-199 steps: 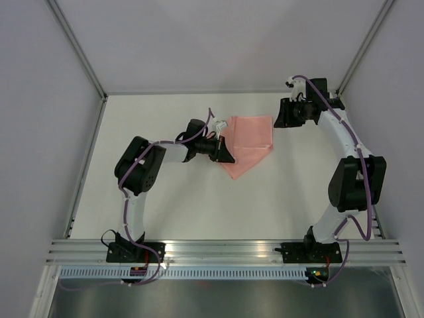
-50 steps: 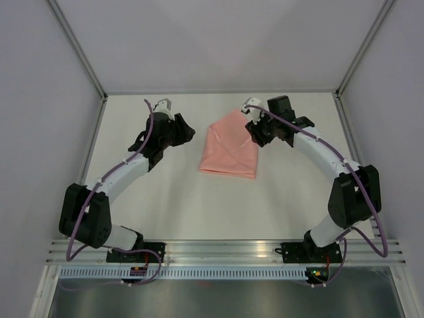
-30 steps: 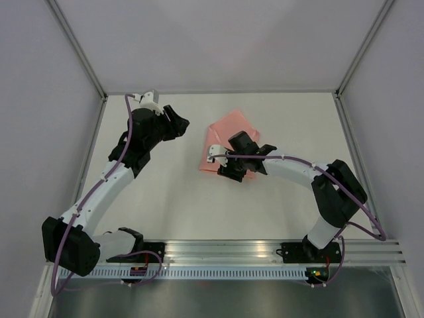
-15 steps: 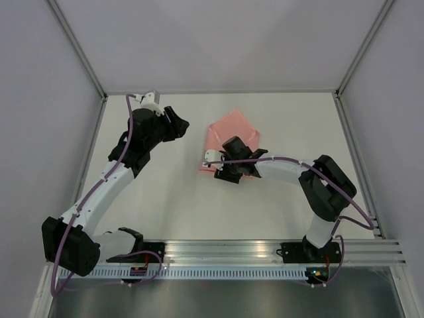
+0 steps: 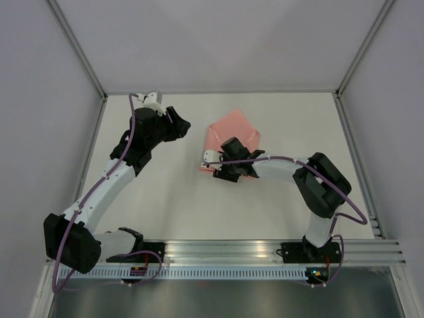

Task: Fold the napkin, place the utensils inside, and roll it up
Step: Adjust the napkin at the center of the board.

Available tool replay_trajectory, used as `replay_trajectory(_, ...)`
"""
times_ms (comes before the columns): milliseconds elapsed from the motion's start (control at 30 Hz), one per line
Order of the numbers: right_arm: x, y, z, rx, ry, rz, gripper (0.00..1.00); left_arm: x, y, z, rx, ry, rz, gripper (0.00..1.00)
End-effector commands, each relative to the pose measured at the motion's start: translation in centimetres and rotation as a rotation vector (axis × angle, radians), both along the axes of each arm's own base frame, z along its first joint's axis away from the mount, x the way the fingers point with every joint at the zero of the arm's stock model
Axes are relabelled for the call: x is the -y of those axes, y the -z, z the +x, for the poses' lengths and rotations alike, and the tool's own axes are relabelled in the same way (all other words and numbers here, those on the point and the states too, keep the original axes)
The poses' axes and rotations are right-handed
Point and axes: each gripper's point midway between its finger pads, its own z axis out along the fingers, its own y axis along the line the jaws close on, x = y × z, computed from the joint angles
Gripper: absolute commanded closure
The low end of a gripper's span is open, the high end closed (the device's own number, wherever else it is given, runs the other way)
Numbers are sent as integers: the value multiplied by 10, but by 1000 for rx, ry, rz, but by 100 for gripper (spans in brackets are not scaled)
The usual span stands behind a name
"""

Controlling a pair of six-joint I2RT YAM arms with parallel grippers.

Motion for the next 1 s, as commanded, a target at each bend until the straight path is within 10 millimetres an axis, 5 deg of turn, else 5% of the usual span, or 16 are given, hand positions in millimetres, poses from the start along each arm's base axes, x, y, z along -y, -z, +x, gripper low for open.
replay_trajectory(0,-6,4,7,19,-13,0,41,4,-10,2,31,34,11,42)
replay_trajectory(600,2,20,0,-64,-16,13,53,11,38,-7,-12,74,0,43)
replay_trajectory(967,6,29,-5,-160,-38,-17,65,12,46,-10,51,86,-14,43)
